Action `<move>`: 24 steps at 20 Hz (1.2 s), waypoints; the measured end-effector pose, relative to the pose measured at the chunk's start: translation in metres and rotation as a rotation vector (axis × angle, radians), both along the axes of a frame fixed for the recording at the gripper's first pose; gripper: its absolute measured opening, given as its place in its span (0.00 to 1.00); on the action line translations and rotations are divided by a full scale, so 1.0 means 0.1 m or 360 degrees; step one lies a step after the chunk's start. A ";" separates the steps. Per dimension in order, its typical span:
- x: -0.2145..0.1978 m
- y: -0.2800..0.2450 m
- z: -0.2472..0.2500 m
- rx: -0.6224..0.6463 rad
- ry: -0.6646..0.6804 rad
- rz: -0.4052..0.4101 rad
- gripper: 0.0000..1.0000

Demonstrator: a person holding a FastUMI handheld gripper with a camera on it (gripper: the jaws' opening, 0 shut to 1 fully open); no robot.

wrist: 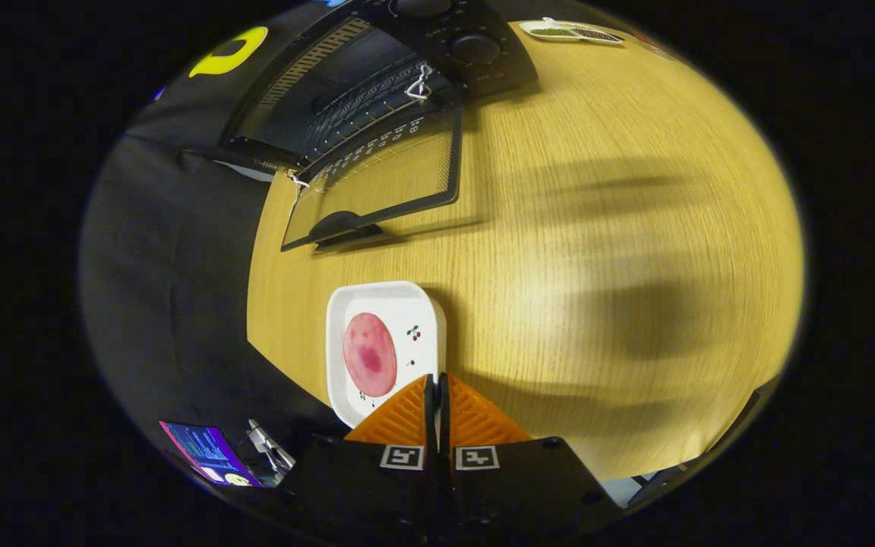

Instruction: Open the toaster oven, put the food inside, and close the toaster oven door.

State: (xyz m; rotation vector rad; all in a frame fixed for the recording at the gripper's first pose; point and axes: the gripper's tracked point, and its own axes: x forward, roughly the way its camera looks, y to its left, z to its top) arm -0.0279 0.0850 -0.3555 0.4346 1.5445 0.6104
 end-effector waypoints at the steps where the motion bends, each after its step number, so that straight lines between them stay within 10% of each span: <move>1: -0.01 0.04 0.05 0.0036 0.0005 -0.0020 0.02; 24: 0.99 0.71 0.66 0.0241 -0.0201 -0.0736 0.01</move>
